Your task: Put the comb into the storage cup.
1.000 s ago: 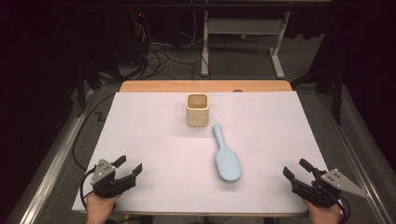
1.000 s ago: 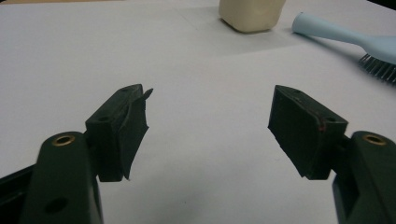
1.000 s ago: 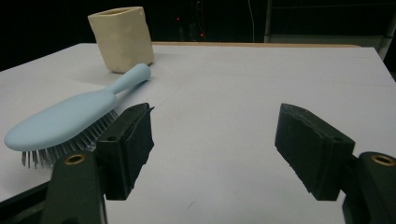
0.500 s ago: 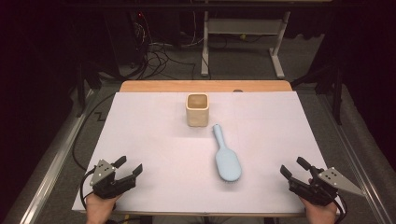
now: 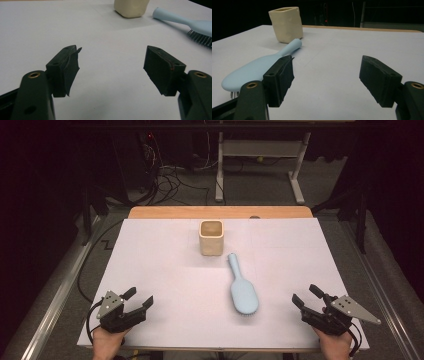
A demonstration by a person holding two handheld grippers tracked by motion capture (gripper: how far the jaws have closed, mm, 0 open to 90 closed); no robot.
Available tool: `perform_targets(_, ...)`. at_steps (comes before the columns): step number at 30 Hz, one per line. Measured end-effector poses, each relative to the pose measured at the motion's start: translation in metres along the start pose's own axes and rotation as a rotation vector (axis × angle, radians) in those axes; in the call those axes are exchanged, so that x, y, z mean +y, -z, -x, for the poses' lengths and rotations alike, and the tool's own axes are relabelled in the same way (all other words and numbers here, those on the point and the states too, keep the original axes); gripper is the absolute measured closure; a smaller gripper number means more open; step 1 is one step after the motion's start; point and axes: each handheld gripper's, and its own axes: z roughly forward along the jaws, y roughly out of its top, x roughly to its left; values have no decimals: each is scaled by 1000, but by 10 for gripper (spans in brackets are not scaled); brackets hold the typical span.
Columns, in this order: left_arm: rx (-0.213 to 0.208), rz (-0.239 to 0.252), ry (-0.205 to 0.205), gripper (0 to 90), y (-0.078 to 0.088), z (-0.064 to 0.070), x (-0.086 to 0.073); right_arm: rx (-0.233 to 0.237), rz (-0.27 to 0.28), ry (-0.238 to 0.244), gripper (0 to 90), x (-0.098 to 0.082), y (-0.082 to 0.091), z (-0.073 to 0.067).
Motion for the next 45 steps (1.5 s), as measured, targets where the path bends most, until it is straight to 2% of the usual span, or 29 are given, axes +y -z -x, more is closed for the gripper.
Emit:
perform_targets(7,-4,-2,-1,288,0,0,0,17,-2,14,279,2,-7,-6)
perform_targets(13,-7,-3,-1,288,-1,0,0,28,-2,6,280,3,-10,-8)
perform_targets(34,-7,-5,4,290,-2,1,0,63,5,24,282,7,-24,-16)
perform_targets(45,-9,-6,-2,290,-2,1,0,63,25,17,294,10,-27,-19)
